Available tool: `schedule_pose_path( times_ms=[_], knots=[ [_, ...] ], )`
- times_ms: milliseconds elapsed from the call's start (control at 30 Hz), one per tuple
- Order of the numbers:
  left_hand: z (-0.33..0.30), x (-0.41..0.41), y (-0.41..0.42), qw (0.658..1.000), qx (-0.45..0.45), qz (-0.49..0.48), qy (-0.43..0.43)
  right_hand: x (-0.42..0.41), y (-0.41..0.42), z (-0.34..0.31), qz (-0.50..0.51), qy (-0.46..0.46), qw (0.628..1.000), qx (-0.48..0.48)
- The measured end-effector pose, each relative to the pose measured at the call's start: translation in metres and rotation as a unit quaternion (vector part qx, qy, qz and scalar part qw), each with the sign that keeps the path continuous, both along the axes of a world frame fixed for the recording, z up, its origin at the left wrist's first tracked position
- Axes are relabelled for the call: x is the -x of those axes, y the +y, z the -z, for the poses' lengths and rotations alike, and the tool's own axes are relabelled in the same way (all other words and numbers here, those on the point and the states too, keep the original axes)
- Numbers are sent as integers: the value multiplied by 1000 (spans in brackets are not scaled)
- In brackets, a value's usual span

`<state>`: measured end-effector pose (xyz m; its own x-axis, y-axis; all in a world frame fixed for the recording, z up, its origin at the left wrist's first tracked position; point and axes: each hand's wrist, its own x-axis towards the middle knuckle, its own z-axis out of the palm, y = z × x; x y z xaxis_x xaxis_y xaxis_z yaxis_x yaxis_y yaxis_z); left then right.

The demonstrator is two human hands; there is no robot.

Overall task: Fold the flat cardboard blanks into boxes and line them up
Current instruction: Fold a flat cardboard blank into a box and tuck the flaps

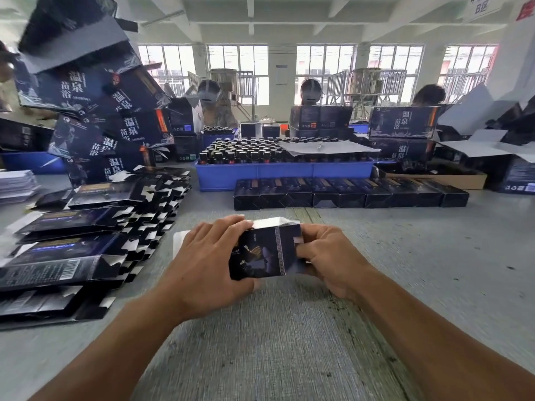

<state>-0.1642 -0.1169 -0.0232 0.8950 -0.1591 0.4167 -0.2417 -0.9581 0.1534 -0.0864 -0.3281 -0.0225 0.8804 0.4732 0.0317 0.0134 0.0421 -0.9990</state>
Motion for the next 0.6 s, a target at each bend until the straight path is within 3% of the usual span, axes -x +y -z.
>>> schedule_pose_path(
  times_ms=[333, 467, 600],
  knots=[
    [3, -1, -8, 999, 17, 22, -28, 8, 4, -1, 21, -128, 991, 25],
    [0, 2, -9, 997, 12, 50, -53, 8, 3, -3, 23, -119, 992, 22],
    [-4, 3, -5, 993, 84, 62, -57, 8, 2, -6, 17, -76, 997, 11]
  ],
)
